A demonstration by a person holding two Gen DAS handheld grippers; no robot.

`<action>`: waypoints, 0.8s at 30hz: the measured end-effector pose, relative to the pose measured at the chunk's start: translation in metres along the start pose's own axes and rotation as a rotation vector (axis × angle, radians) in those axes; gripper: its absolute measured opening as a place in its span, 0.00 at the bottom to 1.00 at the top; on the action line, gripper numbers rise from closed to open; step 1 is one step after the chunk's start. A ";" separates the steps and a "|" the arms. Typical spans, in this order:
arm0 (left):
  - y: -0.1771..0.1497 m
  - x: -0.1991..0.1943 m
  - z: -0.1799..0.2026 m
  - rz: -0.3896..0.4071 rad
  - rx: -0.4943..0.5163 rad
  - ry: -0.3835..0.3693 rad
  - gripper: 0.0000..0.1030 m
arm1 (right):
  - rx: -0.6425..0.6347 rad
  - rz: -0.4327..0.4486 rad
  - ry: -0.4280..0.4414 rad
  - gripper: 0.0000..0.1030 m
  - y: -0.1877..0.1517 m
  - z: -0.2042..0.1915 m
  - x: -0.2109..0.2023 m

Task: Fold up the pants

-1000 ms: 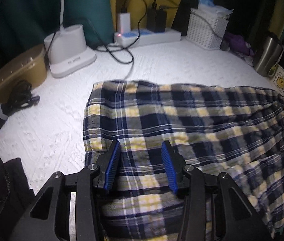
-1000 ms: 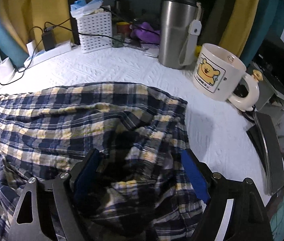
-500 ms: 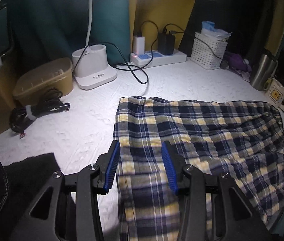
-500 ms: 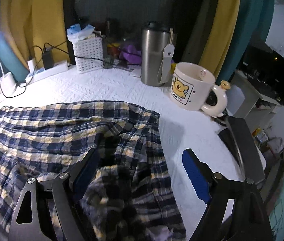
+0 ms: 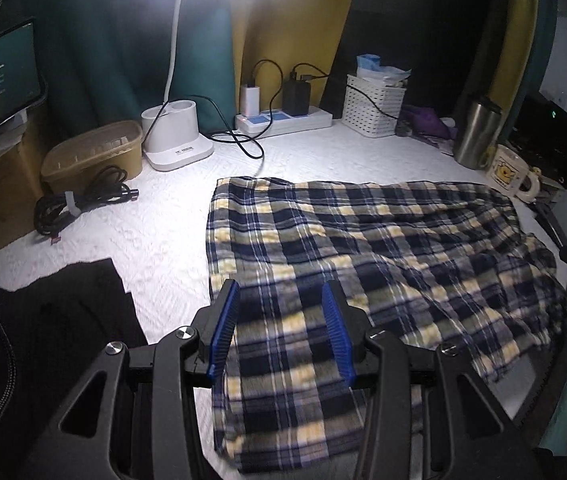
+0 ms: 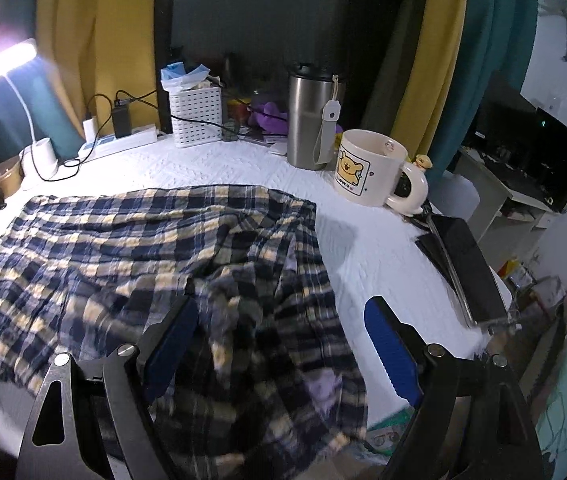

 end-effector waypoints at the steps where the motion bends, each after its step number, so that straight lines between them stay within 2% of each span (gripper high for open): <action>1: -0.003 -0.004 0.000 0.003 0.000 -0.002 0.41 | -0.002 0.002 -0.001 0.84 -0.004 -0.001 -0.004; 8: -0.029 -0.021 0.008 0.008 0.011 -0.013 0.41 | -0.025 -0.004 0.012 0.86 -0.037 -0.015 -0.019; 11: -0.040 -0.027 0.011 0.008 0.018 -0.020 0.41 | -0.049 -0.010 0.022 0.96 -0.051 -0.024 -0.023; 19: -0.064 -0.036 0.015 -0.004 0.011 -0.029 0.41 | -0.104 -0.038 0.055 0.97 -0.089 -0.051 -0.027; 24: -0.074 -0.033 0.016 -0.024 0.012 -0.029 0.41 | -0.209 -0.058 0.031 0.97 -0.107 -0.071 -0.021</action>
Point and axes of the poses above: each gripper's, at about its wrist camera, not at the fingertips, and x roughly the way its jaws point, z to its right, y to its top, the point moved 8 cm from there along x, roughly the way its jaws point, and after that the axes turned 10 degrees about y, right-handed, at the moved point
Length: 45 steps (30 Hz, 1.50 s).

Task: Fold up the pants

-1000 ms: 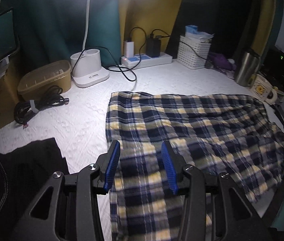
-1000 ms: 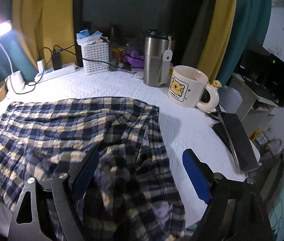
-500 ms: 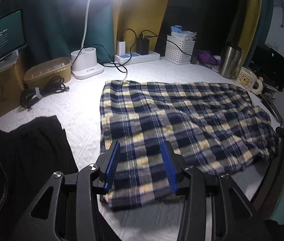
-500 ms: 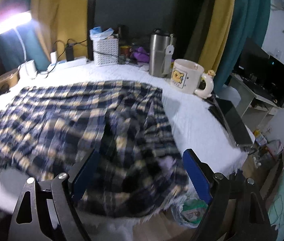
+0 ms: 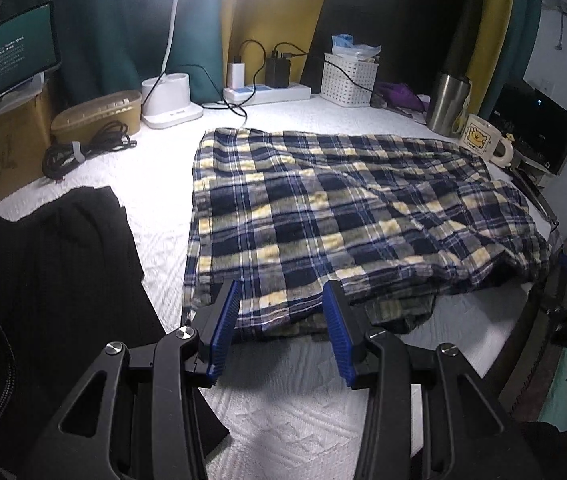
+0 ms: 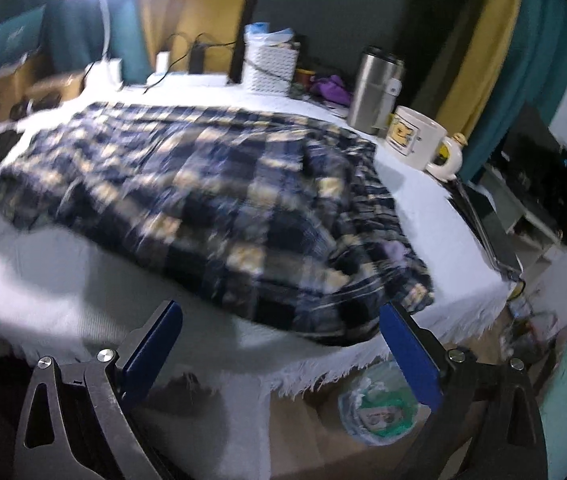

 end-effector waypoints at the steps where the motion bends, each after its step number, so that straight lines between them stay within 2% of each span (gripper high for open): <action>1: -0.002 0.002 0.001 -0.005 0.001 0.000 0.41 | -0.027 -0.003 -0.015 0.97 -0.001 -0.004 0.004; 3: -0.004 0.004 0.002 -0.011 -0.001 -0.001 0.44 | -0.057 -0.006 -0.046 0.97 -0.001 -0.007 0.009; 4: -0.004 0.005 0.002 -0.011 -0.002 -0.003 0.53 | -0.070 -0.006 -0.067 0.97 0.000 -0.007 0.013; 5: -0.003 0.005 0.002 -0.008 -0.004 -0.006 0.58 | -0.083 -0.007 -0.084 0.97 0.002 -0.006 0.016; 9: 0.002 0.002 0.006 0.011 0.012 -0.016 0.62 | -0.102 0.012 -0.119 0.97 0.017 0.004 0.017; 17: 0.016 -0.005 0.029 0.053 0.052 -0.066 0.81 | -0.076 0.064 -0.117 0.97 0.063 0.030 0.012; 22: 0.016 -0.004 0.054 0.047 0.131 -0.096 0.83 | -0.051 0.061 -0.076 0.97 0.084 0.035 0.023; 28: 0.017 0.005 0.069 0.038 0.211 -0.082 0.83 | 0.007 0.042 -0.020 0.97 0.097 0.044 0.037; 33: 0.013 0.027 0.063 -0.024 0.255 -0.023 0.83 | 0.006 0.043 -0.007 0.97 0.107 0.047 0.042; 40: 0.012 0.041 0.042 -0.058 0.265 -0.029 0.83 | 0.017 0.043 0.025 0.97 0.109 0.049 0.043; 42: 0.013 0.040 0.040 -0.036 0.269 -0.043 0.75 | 0.020 0.041 0.027 0.97 0.106 0.049 0.043; 44: 0.010 0.043 0.041 -0.042 0.283 -0.046 0.40 | 0.025 0.039 0.029 0.97 0.104 0.049 0.043; 45: 0.010 0.045 0.041 -0.049 0.290 -0.040 0.31 | 0.027 0.039 0.029 0.97 0.103 0.049 0.042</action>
Point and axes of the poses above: each gripper's, at about its wrist camera, not at the fingertips, and x roughly the way its jaws point, z to its right, y to its top, the point moved 8 cm from there along x, roughly the way its jaws point, and after that the axes turned 10 degrees about y, right-handed, at the moved point
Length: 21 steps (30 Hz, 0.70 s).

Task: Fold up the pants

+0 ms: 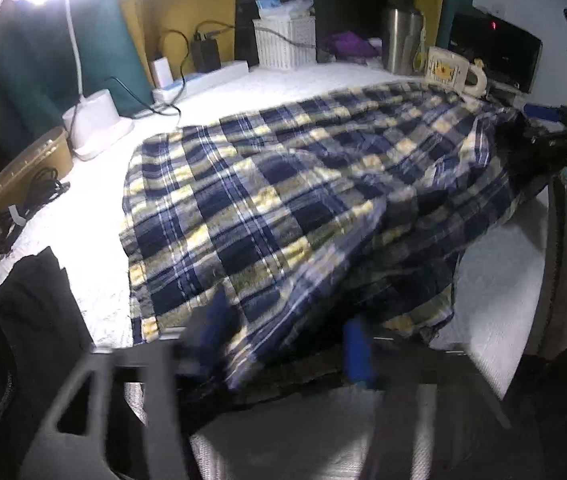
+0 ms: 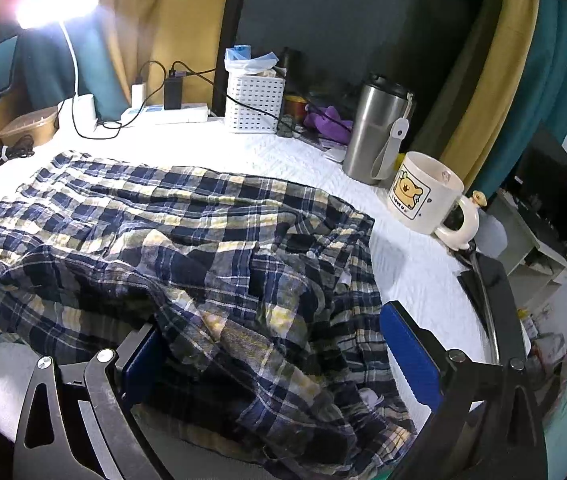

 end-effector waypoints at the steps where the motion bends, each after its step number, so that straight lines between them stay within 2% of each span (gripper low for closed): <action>1: 0.000 0.001 0.000 0.002 0.003 0.005 0.19 | 0.003 0.000 -0.001 0.97 -0.001 0.000 -0.001; 2: 0.000 0.000 0.000 0.007 0.002 0.002 0.11 | 0.005 0.001 -0.002 0.97 -0.001 0.000 -0.002; 5: 0.006 -0.006 -0.004 0.032 -0.020 0.000 0.03 | -0.002 0.009 0.000 0.97 -0.003 0.001 -0.006; 13: 0.025 -0.033 -0.018 0.117 -0.081 0.028 0.03 | -0.010 0.011 -0.017 0.97 -0.037 0.011 -0.025; 21: 0.026 -0.045 -0.018 0.118 -0.120 0.040 0.03 | 0.015 -0.028 -0.015 0.97 -0.090 0.012 -0.036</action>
Point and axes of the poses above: each gripper's, at about its wrist camera, not at the fingertips, and x roughly the way its jaws point, z to its right, y to its top, the point moved 8 cm from there along x, roughly the way its jaws point, and after that the axes turned 10 degrees about y, right-handed, at the moved point
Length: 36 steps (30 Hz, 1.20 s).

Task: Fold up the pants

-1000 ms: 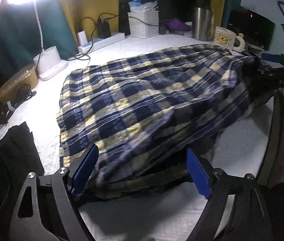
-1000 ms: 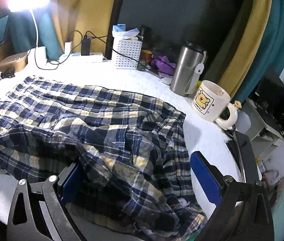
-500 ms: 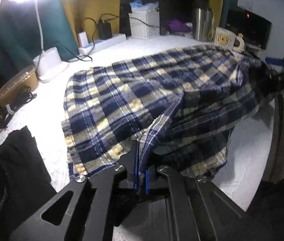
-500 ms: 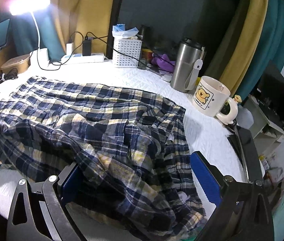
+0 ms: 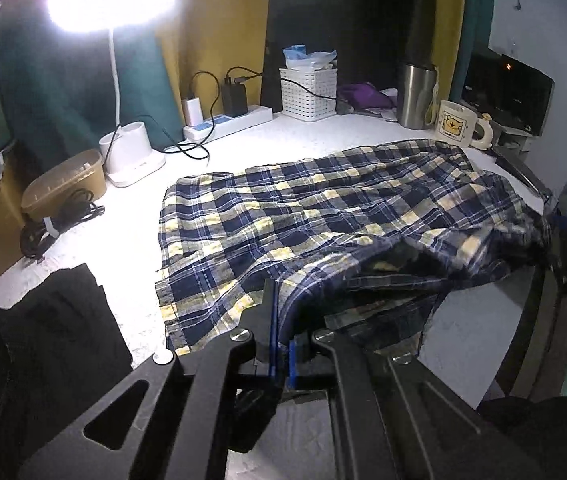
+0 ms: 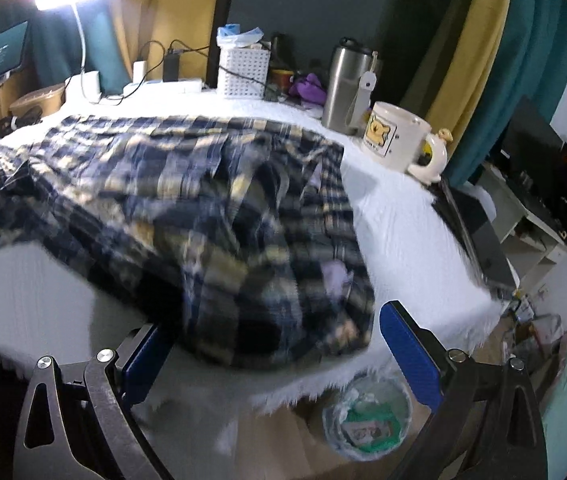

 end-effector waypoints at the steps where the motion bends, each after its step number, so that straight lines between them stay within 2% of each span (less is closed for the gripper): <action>1: 0.000 -0.001 -0.001 -0.003 -0.010 0.001 0.03 | -0.008 -0.003 -0.003 0.97 -0.005 -0.002 -0.002; 6: -0.001 -0.008 0.000 0.001 -0.025 0.013 0.03 | -0.104 0.016 -0.023 0.97 -0.016 -0.018 -0.010; 13: -0.007 -0.023 -0.004 0.004 -0.026 0.035 0.03 | -0.317 0.078 -0.037 0.97 0.003 -0.050 -0.005; 17: -0.016 -0.022 -0.007 -0.017 -0.032 0.043 0.03 | -0.396 0.105 0.058 0.97 0.014 -0.061 -0.001; 20: -0.023 -0.020 -0.006 -0.036 -0.028 0.048 0.03 | -0.427 0.088 0.145 0.97 0.019 -0.069 0.005; 23: -0.027 -0.020 -0.009 -0.045 -0.037 0.052 0.03 | -0.309 0.089 0.247 0.97 0.022 -0.052 -0.002; 25: -0.029 -0.017 -0.012 -0.054 -0.046 0.061 0.03 | -0.239 0.091 0.272 0.97 0.020 -0.037 -0.010; 32: -0.027 -0.004 -0.013 -0.070 -0.029 0.082 0.03 | -0.088 0.116 0.224 0.97 0.016 0.021 -0.042; 34: -0.026 -0.002 -0.013 -0.070 -0.029 0.080 0.03 | -0.037 0.143 0.213 0.97 0.024 0.034 -0.044; 36: -0.025 0.000 -0.012 -0.069 -0.028 0.075 0.03 | -0.005 0.132 0.205 0.97 0.029 0.040 -0.036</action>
Point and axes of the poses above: each gripper's, at about its wrist camera, not at the fingertips, and x roughly the way its jaws point, z to its right, y to its top, the point moved 8 cm from there along x, roughly the way its jaws point, and after that the axes turned 10 degrees about y, right-handed, at the moved point
